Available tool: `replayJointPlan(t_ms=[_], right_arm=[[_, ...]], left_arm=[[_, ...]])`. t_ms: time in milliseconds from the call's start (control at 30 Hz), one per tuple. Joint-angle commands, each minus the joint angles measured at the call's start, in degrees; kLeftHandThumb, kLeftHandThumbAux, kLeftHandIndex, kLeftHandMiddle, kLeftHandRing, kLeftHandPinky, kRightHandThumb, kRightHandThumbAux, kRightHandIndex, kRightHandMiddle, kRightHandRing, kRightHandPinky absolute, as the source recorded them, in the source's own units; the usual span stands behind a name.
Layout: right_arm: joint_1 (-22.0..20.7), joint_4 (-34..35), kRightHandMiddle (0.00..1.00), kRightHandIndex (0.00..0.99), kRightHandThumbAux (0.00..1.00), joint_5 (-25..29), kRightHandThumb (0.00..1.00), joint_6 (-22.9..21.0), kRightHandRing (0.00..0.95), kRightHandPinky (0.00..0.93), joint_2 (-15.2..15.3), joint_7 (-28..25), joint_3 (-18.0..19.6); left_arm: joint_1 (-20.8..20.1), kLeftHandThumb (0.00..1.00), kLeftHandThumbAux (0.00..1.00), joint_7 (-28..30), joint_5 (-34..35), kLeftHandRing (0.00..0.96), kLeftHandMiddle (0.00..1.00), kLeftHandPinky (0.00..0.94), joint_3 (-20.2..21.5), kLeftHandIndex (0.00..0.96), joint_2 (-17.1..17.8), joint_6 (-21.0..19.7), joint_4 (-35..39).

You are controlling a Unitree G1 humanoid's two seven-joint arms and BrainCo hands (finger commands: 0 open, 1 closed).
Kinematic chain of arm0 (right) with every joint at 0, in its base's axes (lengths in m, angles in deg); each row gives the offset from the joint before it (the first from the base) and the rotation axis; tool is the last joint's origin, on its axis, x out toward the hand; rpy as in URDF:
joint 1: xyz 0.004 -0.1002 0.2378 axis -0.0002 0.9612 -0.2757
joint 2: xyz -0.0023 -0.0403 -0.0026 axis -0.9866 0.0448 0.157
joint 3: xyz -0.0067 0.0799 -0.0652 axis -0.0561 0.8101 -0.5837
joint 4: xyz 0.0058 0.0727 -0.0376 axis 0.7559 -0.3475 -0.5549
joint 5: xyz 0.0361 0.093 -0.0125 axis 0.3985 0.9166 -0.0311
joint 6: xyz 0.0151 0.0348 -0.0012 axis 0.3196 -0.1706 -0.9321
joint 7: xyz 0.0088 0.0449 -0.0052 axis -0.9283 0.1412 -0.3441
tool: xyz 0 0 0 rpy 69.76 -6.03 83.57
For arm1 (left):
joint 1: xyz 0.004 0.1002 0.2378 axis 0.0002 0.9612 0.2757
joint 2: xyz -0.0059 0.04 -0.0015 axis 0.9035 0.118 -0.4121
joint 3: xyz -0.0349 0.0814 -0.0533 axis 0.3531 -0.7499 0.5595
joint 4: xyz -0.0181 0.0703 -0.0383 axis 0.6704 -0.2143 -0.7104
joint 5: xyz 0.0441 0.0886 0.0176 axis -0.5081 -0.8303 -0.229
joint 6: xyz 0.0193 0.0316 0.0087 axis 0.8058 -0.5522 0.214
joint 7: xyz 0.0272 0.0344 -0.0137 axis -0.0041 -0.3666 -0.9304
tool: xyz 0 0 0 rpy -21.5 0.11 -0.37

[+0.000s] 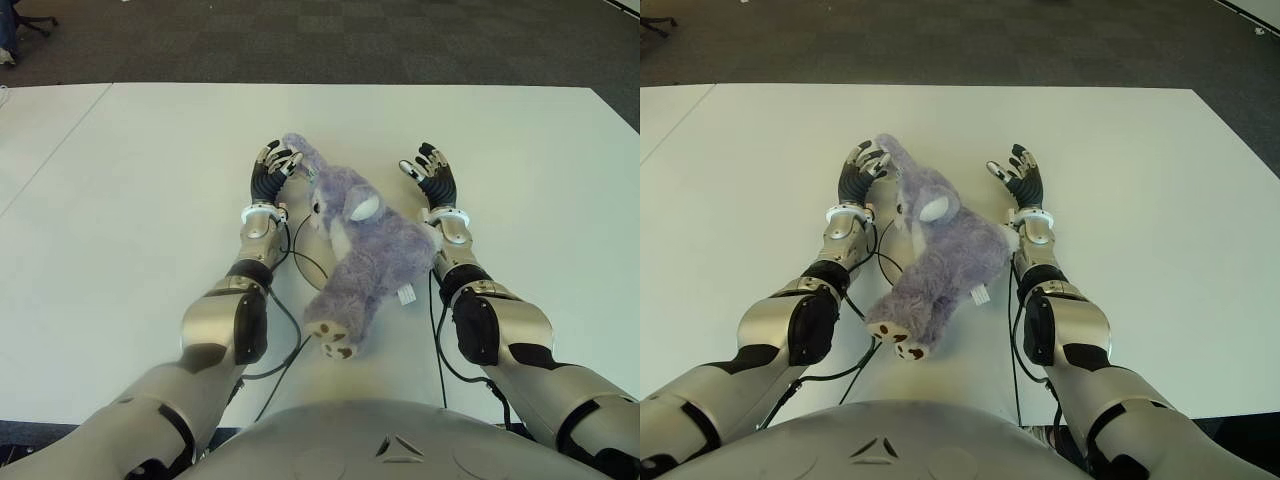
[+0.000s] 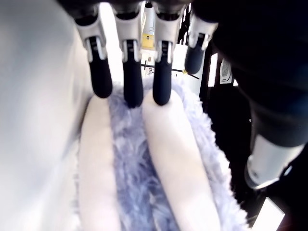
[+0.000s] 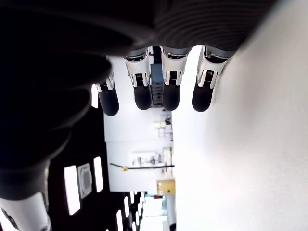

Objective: Put the doll into the plate.

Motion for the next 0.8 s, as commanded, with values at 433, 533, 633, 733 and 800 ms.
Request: replayJointPlan(t_ms=[433, 533, 633, 733, 800], right_arm=[[7.8, -4.9, 0.138, 0.116, 0.754, -0.6, 0.0, -8.6, 0.129, 0.152, -2.5, 1.3, -0.5], [7.7, -4.9, 0.143, 0.123, 0.759, -0.5, 0.0, -8.6, 0.134, 0.154, -2.5, 1.2, -0.5], [7.7, -4.9, 0.145, 0.126, 0.763, -0.4, 0.0, -8.7, 0.135, 0.153, -2.5, 1.2, -0.4], [7.7, -4.9, 0.144, 0.126, 0.768, -0.4, 0.0, -8.8, 0.138, 0.157, -2.5, 1.3, -0.4], [7.6, -4.9, 0.144, 0.126, 0.769, -0.4, 0.0, -8.8, 0.138, 0.158, -2.5, 1.3, -0.4]], left_arm=[[7.5, 0.0, 0.681, -0.1, 1.2, 0.315, 0.299, 0.322, 0.7, 0.157, -0.5, -5.7, -4.9], [7.6, 0.0, 0.667, 0.1, 1.3, 0.306, 0.294, 0.289, 0.8, 0.153, -0.6, -5.4, -4.9], [7.6, 0.0, 0.666, 0.2, 1.2, 0.307, 0.294, 0.305, 0.7, 0.151, -0.6, -5.3, -4.9], [7.5, 0.0, 0.663, 0.2, 1.2, 0.307, 0.293, 0.296, 0.8, 0.15, -0.6, -5.4, -4.9], [7.5, 0.0, 0.662, 0.2, 1.2, 0.308, 0.293, 0.293, 0.8, 0.15, -0.6, -5.5, -4.9]])
